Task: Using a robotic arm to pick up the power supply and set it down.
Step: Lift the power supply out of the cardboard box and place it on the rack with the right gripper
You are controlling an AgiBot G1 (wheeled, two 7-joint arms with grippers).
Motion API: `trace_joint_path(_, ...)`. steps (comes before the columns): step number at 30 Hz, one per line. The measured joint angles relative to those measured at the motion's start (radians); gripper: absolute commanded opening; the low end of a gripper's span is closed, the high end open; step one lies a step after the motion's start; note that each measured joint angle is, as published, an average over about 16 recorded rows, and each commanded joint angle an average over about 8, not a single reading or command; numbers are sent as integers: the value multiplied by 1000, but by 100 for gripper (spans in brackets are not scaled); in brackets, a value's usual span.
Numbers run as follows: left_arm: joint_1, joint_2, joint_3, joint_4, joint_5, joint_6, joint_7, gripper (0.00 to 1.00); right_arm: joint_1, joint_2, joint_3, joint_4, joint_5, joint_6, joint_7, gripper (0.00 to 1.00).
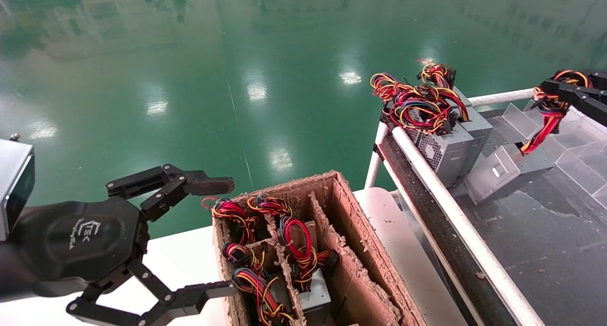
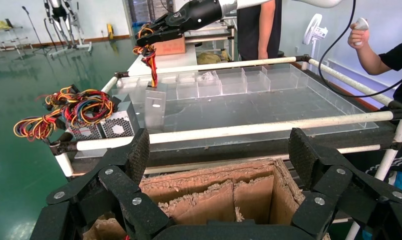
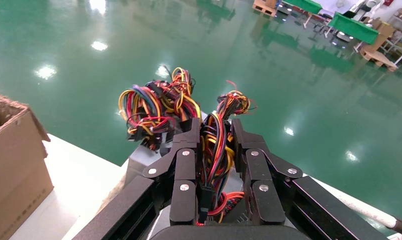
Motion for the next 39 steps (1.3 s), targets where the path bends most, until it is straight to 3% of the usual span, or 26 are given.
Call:
trace_joint_path(17, 0, 0, 1, 0, 0, 0, 0, 100, 114, -90, -42, -150, -73, 87, -62, 0)
trace_joint_path(39, 0, -1, 2, 0, -1, -1, 1, 100, 189, -191, -81, -238, -134, 226, -103, 0)
